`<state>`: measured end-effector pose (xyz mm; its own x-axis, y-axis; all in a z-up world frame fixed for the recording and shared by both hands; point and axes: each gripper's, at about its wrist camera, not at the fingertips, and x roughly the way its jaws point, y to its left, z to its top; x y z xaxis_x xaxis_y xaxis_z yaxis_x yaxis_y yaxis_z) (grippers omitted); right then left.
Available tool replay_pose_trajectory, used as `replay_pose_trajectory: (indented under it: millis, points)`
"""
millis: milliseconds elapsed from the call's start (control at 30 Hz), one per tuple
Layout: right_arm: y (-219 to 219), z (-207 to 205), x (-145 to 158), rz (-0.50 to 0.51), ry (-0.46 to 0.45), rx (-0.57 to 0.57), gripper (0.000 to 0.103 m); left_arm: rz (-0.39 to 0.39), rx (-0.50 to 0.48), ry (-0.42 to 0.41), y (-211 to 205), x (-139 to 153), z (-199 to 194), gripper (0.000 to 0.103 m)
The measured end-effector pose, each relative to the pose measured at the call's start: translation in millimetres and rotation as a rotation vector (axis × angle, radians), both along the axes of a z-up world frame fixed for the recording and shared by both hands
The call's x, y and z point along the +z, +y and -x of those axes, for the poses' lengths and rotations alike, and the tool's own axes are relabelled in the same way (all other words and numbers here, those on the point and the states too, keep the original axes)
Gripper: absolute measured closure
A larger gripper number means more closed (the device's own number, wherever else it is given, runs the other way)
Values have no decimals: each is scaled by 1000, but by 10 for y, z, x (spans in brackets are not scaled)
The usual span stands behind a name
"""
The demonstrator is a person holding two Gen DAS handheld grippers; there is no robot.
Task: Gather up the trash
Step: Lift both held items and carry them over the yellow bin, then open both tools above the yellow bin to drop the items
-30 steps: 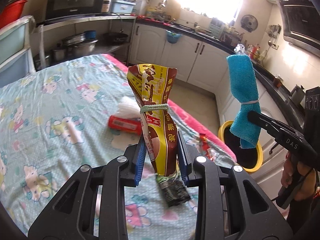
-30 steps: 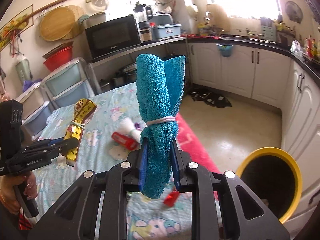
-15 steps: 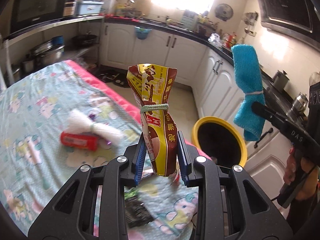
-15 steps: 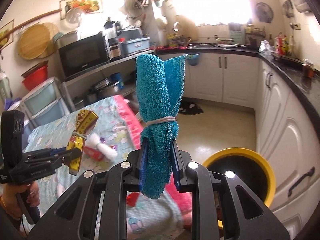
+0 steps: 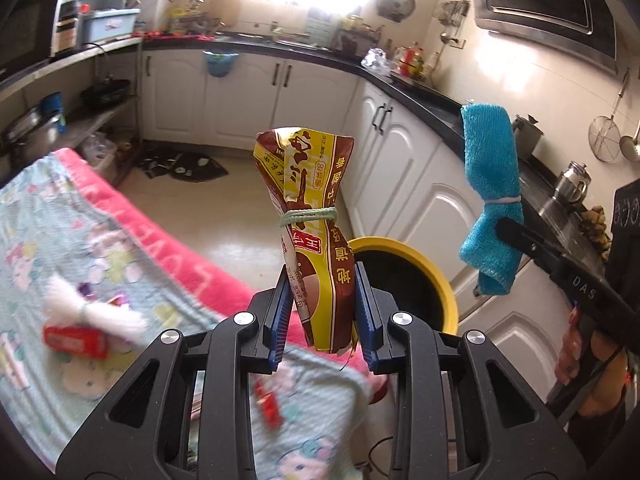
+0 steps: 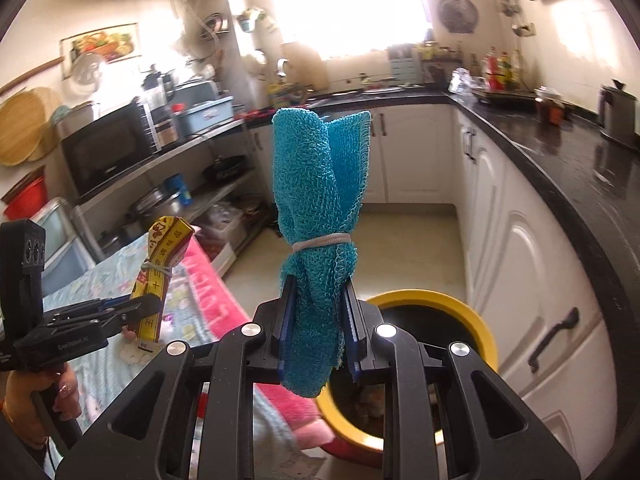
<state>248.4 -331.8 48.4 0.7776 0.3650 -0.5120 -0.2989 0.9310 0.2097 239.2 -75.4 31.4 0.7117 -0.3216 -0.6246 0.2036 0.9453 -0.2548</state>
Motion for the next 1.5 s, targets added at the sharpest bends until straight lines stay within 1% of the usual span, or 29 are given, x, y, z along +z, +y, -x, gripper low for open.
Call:
replay_pose_trajectory:
  millis: [67,133,233,333,467,567,633,767,833,867,900,933,967,1000,1033,1067,1167,1200,1233,1300,1367,1400,1500]
  points:
    - [-101,-5,-36,-10,6,-26,82,-7,-24,3,-112,-31,-76,80]
    - [-191,-6,-81,5,2,-65,82,-12,-41,2,-212,-62,-155,80]
    - [-317,-15,-188,11,22,-104,82,14,-64,23,-333,-156,-282,80]
    - [-399,-47,-297,23,48,-132,82,22,-94,38,-474,-243,-399,80]
    - [-533,-138,-531,19,110,-168,82,46,-137,71,-647,-389,-533,80]
    - [-578,-227,-683,27,149,-180,81,43,-164,91,-783,-489,-644,80]
    - [-597,-293,-817,35,184,-183,81,57,-180,112,-858,-569,-724,80]
    - [-614,-394,-1050,29,244,-193,74,62,-186,144,-946,-712,-850,80]
    - [-617,-444,-1150,22,268,-204,71,85,-196,175,-971,-805,-923,79]
    - [-619,-468,-1213,20,281,-208,69,82,-187,181,-969,-839,-947,78]
    - [-625,-487,-1261,18,292,-213,66,78,-177,184,-968,-865,-951,68]
    - [-643,-504,-1310,12,304,-221,66,78,-170,195,-947,-908,-970,66]
    - [-655,-531,-1322,7,308,-223,66,79,-158,200,-924,-925,-972,65]
    - [-662,-543,-1323,2,309,-226,65,76,-146,206,-898,-941,-969,61]
    - [-665,-535,-1325,3,306,-228,64,74,-137,208,-864,-951,-960,51]
    - [-661,-516,-1322,10,300,-234,61,72,-126,202,-817,-952,-938,47]
    - [-641,-491,-1283,17,285,-235,55,60,-102,184,-701,-918,-867,43]
    - [-631,-470,-1266,20,279,-236,52,62,-93,177,-665,-896,-844,38]
    - [-608,-437,-1239,29,266,-235,50,60,-84,173,-635,-875,-822,31]
    - [-580,-371,-1195,41,241,-237,41,45,-64,142,-557,-800,-748,25]
    - [-544,-323,-1145,53,219,-234,39,41,-48,115,-493,-731,-693,17]
    - [-534,-307,-1122,59,211,-232,38,49,-36,107,-448,-696,-668,12]
    - [-491,-243,-1016,73,181,-224,33,57,-16,87,-331,-602,-585,11]
